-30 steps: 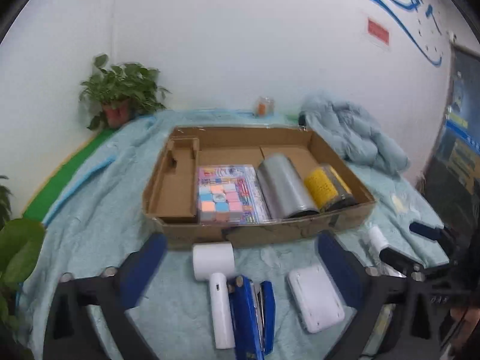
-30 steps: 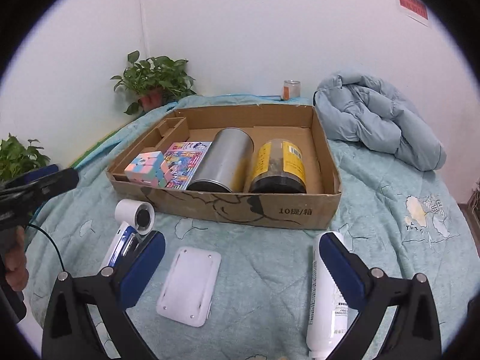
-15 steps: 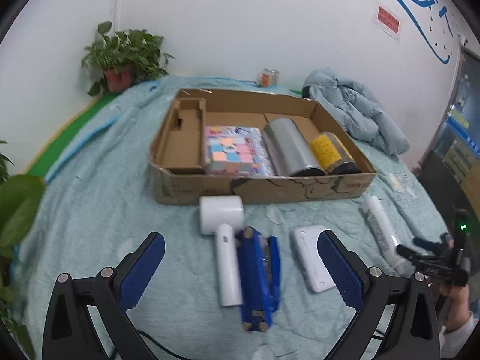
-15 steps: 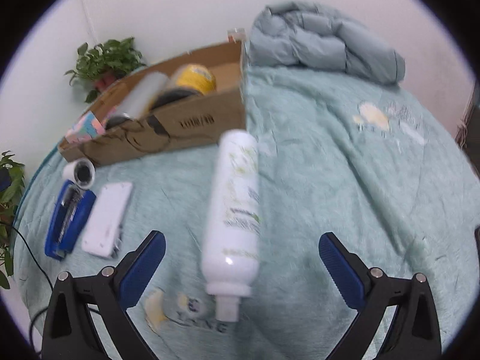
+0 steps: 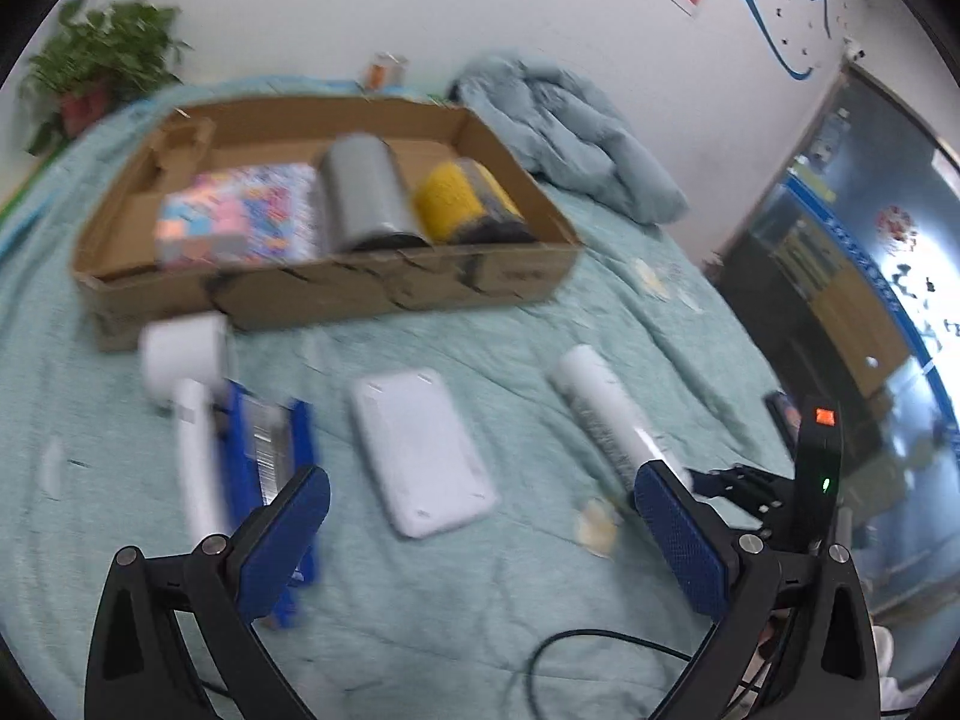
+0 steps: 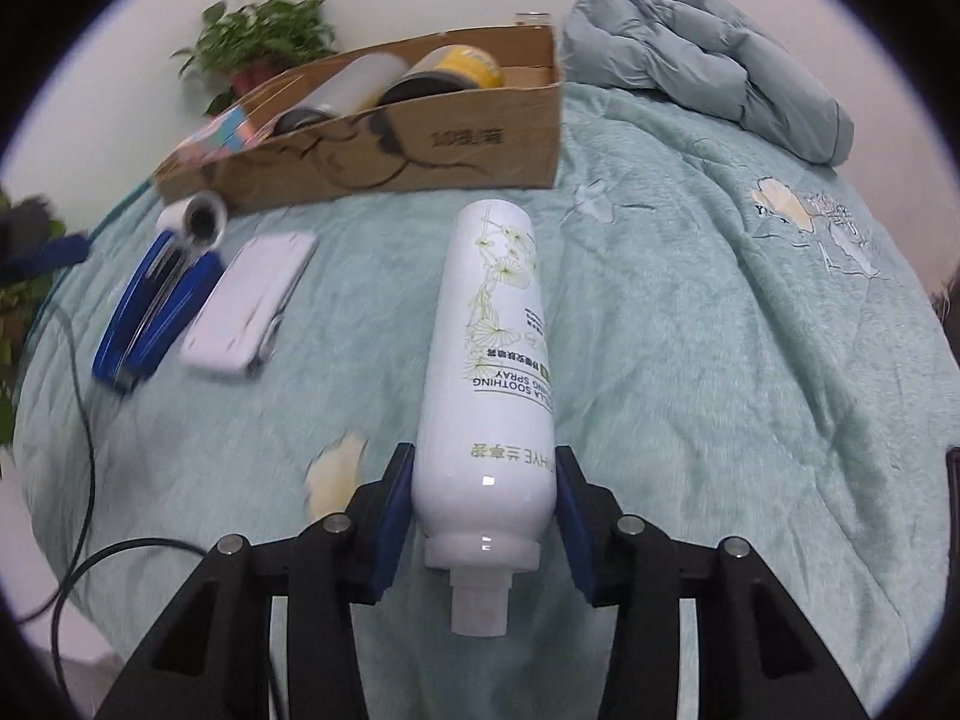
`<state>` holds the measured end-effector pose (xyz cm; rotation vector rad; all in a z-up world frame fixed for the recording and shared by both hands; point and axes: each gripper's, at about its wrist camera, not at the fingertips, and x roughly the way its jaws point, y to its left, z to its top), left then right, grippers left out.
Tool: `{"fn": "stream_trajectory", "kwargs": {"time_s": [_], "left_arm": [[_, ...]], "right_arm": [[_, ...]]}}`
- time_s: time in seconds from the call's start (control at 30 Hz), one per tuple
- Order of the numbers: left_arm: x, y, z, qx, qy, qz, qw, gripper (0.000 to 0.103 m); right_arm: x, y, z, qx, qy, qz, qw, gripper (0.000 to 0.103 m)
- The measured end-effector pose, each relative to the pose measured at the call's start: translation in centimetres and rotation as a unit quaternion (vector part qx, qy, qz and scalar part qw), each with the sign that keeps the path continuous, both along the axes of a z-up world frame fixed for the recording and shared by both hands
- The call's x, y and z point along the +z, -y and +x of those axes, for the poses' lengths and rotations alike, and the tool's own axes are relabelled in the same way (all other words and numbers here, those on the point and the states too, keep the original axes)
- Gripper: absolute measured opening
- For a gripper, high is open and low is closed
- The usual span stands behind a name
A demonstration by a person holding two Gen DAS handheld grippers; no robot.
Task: Organize rigid objects
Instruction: 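Move the left tool to the white spray bottle on the bedspread, then grasp the white spray bottle with the left tool and lift it upright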
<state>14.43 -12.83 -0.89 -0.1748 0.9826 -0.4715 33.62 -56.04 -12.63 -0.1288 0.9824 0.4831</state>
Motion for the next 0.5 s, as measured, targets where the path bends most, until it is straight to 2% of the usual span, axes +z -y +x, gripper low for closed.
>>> {"fn": "stream_trajectory", "kwargs": {"time_s": [0.1,0.2,0.27,0.33,0.5], "left_arm": [[-1.8,2.1,0.5,-0.032,-0.06,-0.048,0.9965,0.102],[-3.4,4.2,0.8,-0.054,-0.094,-0.085,0.9905,0.101],[-4.1,5.4,1.1,-0.059,-0.101,-0.084,0.9896,0.101],[-4.6,6.5,1.8,-0.07,-0.104,-0.084,0.9885,0.099],[-6.0,9.3,4.2,-0.094,-0.12,-0.071,0.9858,0.087]], "right_arm": [[0.2,-0.7,-2.0,0.03,0.004,0.012,0.999,0.049],[0.8,-1.0,-2.9,0.055,-0.005,0.071,0.996,0.053],[1.2,-0.2,-2.3,0.047,-0.017,0.115,0.992,0.053],[1.3,0.5,-1.2,0.025,-0.033,0.138,0.99,0.053],[-0.1,-0.1,0.8,-0.002,-0.091,0.137,0.986,0.054]]}}
